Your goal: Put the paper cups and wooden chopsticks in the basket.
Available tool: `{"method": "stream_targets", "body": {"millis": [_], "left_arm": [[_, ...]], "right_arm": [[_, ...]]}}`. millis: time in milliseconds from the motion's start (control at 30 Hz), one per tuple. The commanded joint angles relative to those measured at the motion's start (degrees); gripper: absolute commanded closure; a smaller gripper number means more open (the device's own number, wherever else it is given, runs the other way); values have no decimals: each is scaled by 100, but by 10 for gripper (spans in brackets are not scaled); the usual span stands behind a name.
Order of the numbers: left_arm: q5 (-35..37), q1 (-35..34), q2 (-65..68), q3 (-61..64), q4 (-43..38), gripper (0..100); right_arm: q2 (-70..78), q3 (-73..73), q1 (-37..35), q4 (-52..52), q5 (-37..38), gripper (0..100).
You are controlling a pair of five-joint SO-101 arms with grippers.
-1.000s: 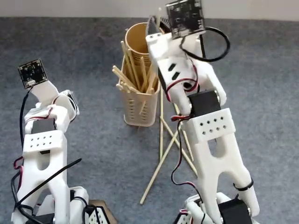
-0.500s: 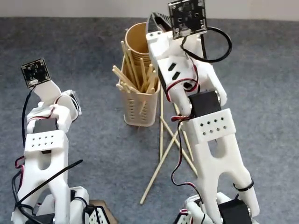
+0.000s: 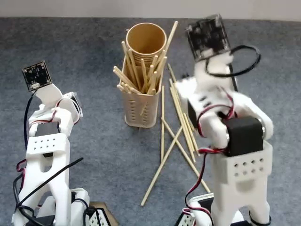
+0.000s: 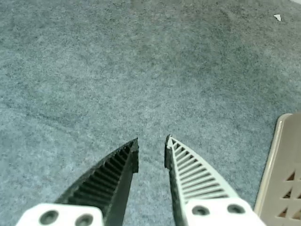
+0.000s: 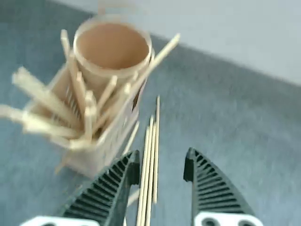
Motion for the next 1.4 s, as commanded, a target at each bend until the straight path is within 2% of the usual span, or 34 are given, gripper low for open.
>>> {"method": "stream_targets", "body": {"millis": [0,133,300,433,667,1067,1367], "left_arm": [[-26,110,-75,-22,-105,889],[-26,110,-75,-22,-97,889],[-26,110,-75,-22,-97,889],[-26,110,-75,-22,-97,888],[-26,119,-75,-22,-114,888],[-26,119,-75,-13,-97,888],[-18,119,-75,-13,-97,888]], "right_arm": [[4,435,-22,620,642,832],[488,2176,13,-48,1134,832],[866,4497,13,-2158,1240,832],[901,5569,171,-3389,1231,832],[927,6026,884,-3934,1266,832],[927,6607,892,-4040,1275,832],[945,7116,884,-4910,1284,832]]}}
